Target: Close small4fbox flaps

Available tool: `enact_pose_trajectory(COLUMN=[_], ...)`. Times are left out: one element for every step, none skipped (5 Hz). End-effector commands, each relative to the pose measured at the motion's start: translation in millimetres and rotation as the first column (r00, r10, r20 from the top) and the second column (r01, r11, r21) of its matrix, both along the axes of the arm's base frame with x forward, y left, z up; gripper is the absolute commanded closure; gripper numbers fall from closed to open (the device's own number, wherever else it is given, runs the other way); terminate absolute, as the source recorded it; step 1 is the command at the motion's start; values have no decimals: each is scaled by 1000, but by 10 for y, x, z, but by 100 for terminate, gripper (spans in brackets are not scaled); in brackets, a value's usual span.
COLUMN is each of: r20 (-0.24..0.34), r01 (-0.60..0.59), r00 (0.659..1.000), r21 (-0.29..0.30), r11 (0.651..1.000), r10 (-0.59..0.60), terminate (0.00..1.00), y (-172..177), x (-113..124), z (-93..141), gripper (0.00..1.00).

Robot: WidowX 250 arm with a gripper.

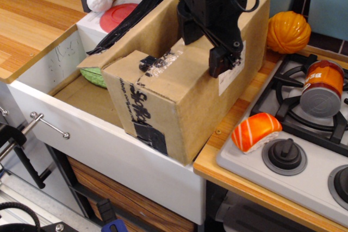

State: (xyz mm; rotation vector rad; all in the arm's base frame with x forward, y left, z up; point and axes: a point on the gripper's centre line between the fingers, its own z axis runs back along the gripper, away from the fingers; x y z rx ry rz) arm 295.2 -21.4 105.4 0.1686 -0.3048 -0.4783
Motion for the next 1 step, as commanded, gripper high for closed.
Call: enact_pose_trajectory(r20=[-2], r01=[20], r00=[1000], r21=[-59], r11=[998], r10=[-20], terminate=[100], y=[-104], x=[-15], z=[-128], gripper=[0])
